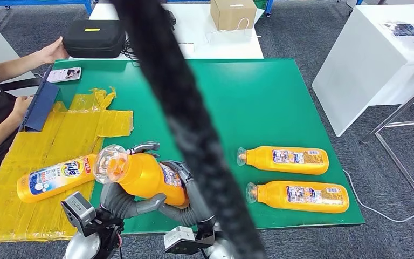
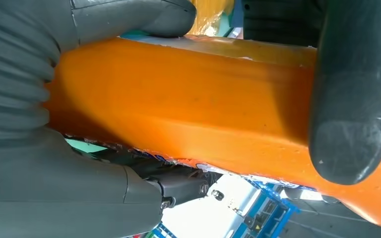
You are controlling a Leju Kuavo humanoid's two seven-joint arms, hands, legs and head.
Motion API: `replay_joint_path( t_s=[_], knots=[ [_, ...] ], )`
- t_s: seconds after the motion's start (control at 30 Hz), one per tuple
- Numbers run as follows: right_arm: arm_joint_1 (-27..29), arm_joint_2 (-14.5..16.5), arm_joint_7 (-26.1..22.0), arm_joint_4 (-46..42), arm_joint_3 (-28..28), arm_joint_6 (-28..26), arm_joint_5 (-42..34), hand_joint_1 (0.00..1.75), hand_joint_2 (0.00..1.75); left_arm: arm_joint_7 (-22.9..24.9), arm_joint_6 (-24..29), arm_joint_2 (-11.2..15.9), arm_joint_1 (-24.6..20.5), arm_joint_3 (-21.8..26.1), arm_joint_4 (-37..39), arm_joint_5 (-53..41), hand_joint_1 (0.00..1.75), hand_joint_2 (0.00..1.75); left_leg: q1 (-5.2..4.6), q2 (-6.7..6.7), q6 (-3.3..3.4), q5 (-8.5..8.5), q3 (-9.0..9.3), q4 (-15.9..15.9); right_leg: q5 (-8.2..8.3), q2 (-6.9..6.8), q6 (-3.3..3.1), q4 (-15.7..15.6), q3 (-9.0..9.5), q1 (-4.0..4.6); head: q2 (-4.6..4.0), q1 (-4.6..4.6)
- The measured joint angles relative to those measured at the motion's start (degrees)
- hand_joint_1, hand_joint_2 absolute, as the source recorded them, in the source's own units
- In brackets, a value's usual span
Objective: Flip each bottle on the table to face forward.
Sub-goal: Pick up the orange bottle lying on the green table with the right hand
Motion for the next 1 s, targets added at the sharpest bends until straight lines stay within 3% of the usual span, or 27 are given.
replay_joint_path(
  t_s=[0.2, 0.23, 0.33, 0.37, 0.67, 1.0],
  knots=[
    [0.0, 0.0, 0.3, 0.5, 0.5, -0.1, -0.9, 1.75, 1.75, -0.7, 1.4, -0.1, 0.3, 0.0, 0.0, 0.0, 1.75, 1.75, 0.0, 0.0, 0.0, -0.01, -0.01, 0.0, 0.0, 0.0, 0.0, 0.0, -0.01, -0.01, 0.0, 0.01],
    [0.0, 0.0, 0.3, 0.6, 0.5, -0.1, -1.0, 1.48, 1.75, -0.8, 1.6, -0.1, 0.3, 0.0, 0.0, 0.1, 1.75, 1.75, 0.0, 0.0, 0.0, -0.01, -0.01, 0.0, 0.0, 0.0, 0.0, 0.0, -0.01, -0.01, 0.0, 0.01],
    [0.0, 0.0, 0.3, 0.7, 0.5, -0.4, -1.5, 0.17, 1.75, -1.2, 2.7, -0.1, 0.4, -0.1, 0.0, -0.5, 1.75, 1.75, -0.01, 0.0, 0.0, 0.0, 0.0, 0.0, 0.0, 0.0, 0.0, 0.0, -0.01, -0.01, 0.0, 0.01],
    [0.0, 0.0, 0.3, 0.8, 0.5, -0.7, -1.8, 0.0, 1.75, -1.3, 3.4, -0.1, 0.4, -0.1, 0.0, -1.2, 1.75, 1.75, -0.01, 0.0, 0.0, 0.0, 0.0, 0.0, 0.0, 0.0, 0.0, 0.0, -0.01, -0.01, 0.0, 0.01],
    [4.5, -0.3, 0.8, -7.2, -5.4, -5.5, -4.1, 0.0, 1.75, 0.7, 14.7, 1.1, 0.1, 2.0, -0.7, -15.3, 1.75, 1.75, 0.0, -0.01, 0.0, 0.0, -0.01, 0.0, 0.0, 0.0, 0.0, 0.0, 0.0, 0.0, 0.0, 0.0],
    [6.5, -0.6, 1.2, -12.7, -9.3, -5.6, -4.2, 0.0, 1.75, 1.4, 15.3, 2.6, -0.2, 3.5, -1.0, -17.0, 1.75, 1.75, -0.01, 0.0, 0.0, 0.0, 0.0, 0.0, 0.0, 0.0, 0.0, 0.0, -0.01, -0.01, 0.0, 0.01]
  ],
)
